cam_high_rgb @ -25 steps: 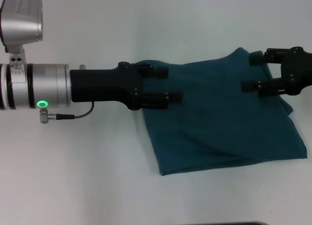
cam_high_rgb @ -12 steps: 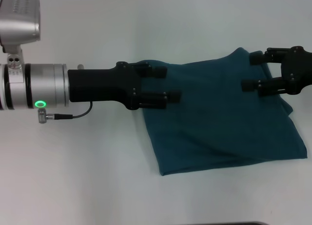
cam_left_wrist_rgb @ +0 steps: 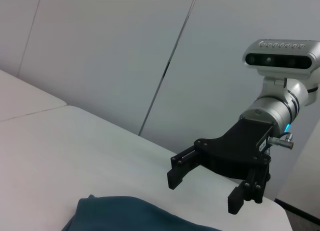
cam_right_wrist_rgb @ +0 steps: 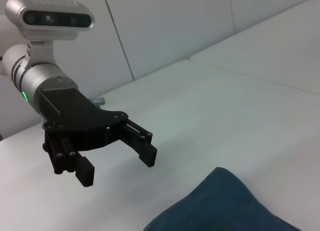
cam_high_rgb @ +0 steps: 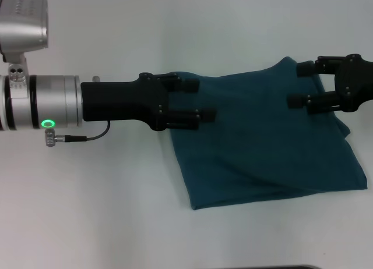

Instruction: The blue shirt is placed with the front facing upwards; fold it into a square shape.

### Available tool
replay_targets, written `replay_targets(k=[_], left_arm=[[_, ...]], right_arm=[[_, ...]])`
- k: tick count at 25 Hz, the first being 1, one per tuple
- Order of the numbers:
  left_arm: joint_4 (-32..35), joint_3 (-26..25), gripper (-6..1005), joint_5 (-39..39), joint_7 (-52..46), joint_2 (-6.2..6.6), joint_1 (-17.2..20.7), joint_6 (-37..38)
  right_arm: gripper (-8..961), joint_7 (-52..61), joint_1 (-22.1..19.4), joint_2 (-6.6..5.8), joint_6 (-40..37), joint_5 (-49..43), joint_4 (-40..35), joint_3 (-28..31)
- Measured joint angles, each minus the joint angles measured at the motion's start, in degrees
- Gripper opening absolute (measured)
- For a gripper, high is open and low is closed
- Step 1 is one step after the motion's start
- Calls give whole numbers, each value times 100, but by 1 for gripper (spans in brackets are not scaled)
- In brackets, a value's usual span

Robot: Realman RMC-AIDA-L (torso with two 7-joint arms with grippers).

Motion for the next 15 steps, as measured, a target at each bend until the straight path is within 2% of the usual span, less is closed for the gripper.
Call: replay_targets(k=[15], left_arm=[[3, 12, 828, 0, 0, 0, 0, -1]], right_arm=[[915, 0, 14, 0, 0, 0, 11, 11]])
